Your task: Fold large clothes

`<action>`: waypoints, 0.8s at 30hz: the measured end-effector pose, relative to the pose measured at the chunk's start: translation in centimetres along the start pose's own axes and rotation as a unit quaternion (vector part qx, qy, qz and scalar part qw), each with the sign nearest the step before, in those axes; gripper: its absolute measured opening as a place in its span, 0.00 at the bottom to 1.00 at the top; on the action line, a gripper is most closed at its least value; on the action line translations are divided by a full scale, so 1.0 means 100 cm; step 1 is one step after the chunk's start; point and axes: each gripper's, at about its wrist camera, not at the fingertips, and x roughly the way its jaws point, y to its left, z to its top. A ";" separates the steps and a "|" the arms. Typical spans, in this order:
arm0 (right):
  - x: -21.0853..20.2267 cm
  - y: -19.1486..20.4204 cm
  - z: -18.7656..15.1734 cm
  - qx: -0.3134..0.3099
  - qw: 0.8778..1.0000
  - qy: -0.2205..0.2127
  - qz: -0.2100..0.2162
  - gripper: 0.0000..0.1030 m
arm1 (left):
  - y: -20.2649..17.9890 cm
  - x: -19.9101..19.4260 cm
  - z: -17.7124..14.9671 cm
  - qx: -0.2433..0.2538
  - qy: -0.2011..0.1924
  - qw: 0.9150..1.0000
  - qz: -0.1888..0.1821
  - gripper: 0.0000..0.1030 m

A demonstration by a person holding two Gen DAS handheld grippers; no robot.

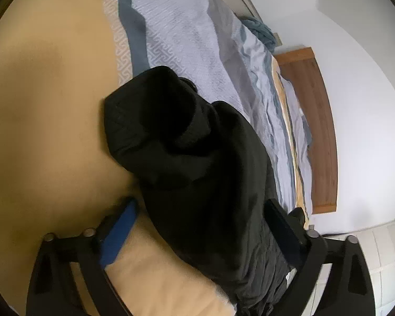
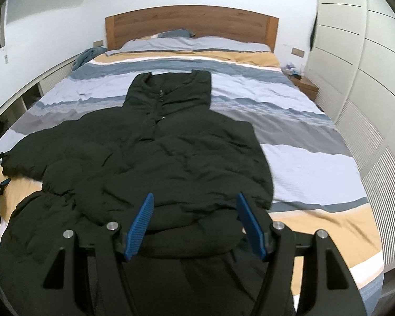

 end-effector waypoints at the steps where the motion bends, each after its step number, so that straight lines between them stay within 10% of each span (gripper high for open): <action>1: -0.001 -0.002 0.000 0.004 1.000 -0.001 0.000 0.62 | 0.000 0.000 0.000 -0.003 0.002 1.000 -0.003 0.68; 9: -0.010 -0.011 -0.009 0.012 1.000 -0.005 0.001 0.62 | -0.003 -0.006 -0.006 -0.010 0.009 0.999 -0.030 0.11; 24: -0.066 -0.050 -0.026 0.054 0.997 -0.048 0.013 0.62 | -0.135 -0.048 -0.063 0.181 0.001 0.982 -0.051 0.07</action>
